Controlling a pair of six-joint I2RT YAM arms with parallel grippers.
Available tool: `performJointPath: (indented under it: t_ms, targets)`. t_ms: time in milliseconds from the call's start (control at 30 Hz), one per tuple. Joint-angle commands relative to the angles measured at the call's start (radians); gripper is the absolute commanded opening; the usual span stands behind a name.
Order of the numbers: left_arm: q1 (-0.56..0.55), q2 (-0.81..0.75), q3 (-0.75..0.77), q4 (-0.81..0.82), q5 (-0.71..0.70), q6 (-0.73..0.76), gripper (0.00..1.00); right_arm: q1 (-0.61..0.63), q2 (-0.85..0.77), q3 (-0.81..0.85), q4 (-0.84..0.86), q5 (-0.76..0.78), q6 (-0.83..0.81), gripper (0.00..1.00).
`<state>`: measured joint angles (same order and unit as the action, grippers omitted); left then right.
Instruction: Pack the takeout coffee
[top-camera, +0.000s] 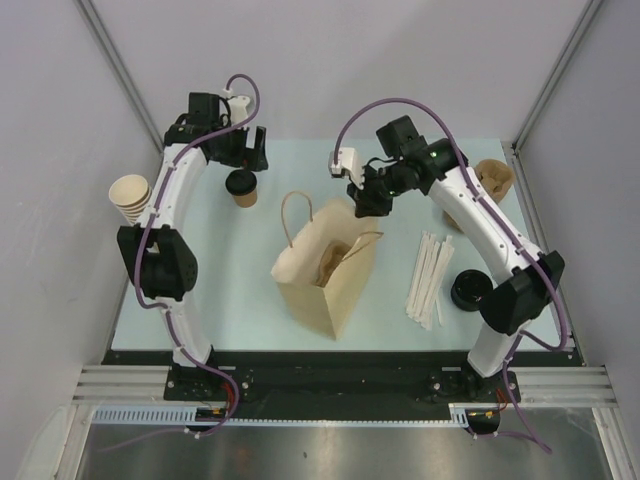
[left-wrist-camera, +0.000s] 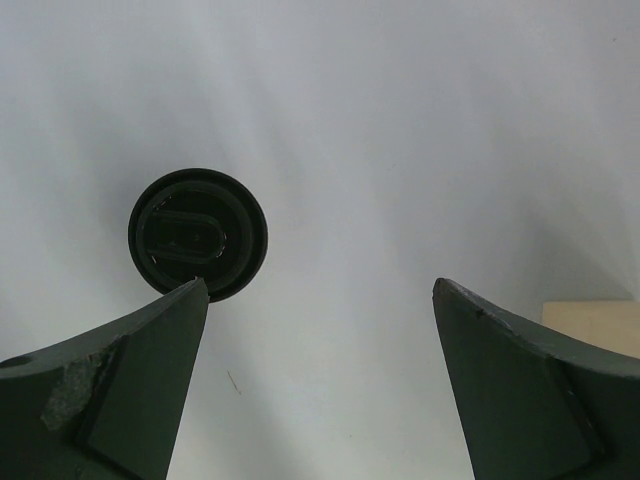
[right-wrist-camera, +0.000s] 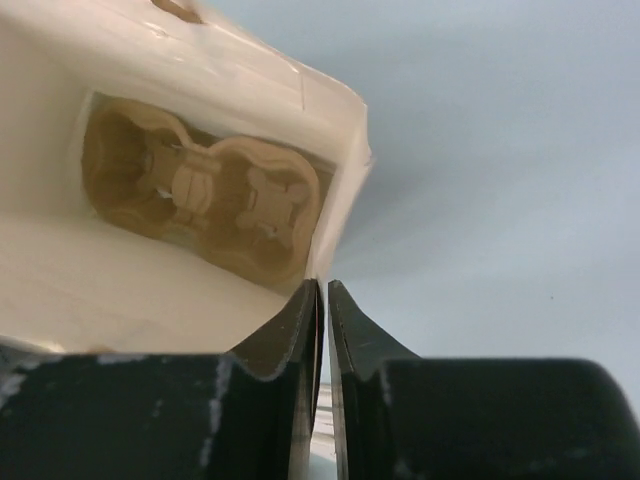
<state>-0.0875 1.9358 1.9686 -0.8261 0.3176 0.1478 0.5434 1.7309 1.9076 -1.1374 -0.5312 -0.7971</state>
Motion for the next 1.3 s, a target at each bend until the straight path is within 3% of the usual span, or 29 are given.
performJointPath:
  t_ms: [0,67,100,200,267,367,500,567,600,700,1267]
  targets:
    - [-0.001,-0.008,0.067,-0.002,0.015,-0.014,1.0,-0.039,0.076,0.155,-0.041,0.011,0.077,0.15]
    - [-0.001,-0.012,0.059,0.001,-0.006,-0.01,1.0,-0.057,0.091,0.191,-0.068,-0.01,0.096,0.25]
    - [0.0,-0.014,0.056,0.007,-0.014,-0.008,1.0,-0.059,0.094,0.217,-0.077,-0.013,0.099,0.43]
    - [0.008,-0.014,0.047,0.012,-0.009,-0.014,0.99,-0.046,0.095,0.22,-0.084,-0.007,0.098,0.66]
    - [0.014,-0.012,0.036,0.021,-0.002,-0.025,0.99,-0.031,0.105,0.214,-0.091,0.011,0.088,0.67]
    - [0.014,-0.006,0.033,0.024,0.003,-0.024,0.99,-0.02,0.114,0.219,-0.134,0.013,0.055,0.6]
    - [0.02,0.006,0.03,0.028,-0.025,-0.014,0.99,0.015,0.105,0.203,-0.15,0.033,0.016,0.33]
    - [0.029,0.021,0.047,0.022,-0.026,-0.019,0.98,0.027,0.096,0.192,-0.14,0.049,0.0,0.25]
    - [0.031,0.031,0.053,0.016,-0.028,-0.019,0.97,0.032,0.095,0.192,-0.136,0.056,-0.005,0.14]
    - [0.037,0.078,0.099,-0.021,-0.037,0.01,0.96,0.047,0.079,0.183,-0.124,0.071,-0.013,0.0]
    - [0.051,0.193,0.177,-0.047,-0.026,0.068,1.0,0.105,-0.034,0.128,-0.059,0.103,-0.034,0.0]
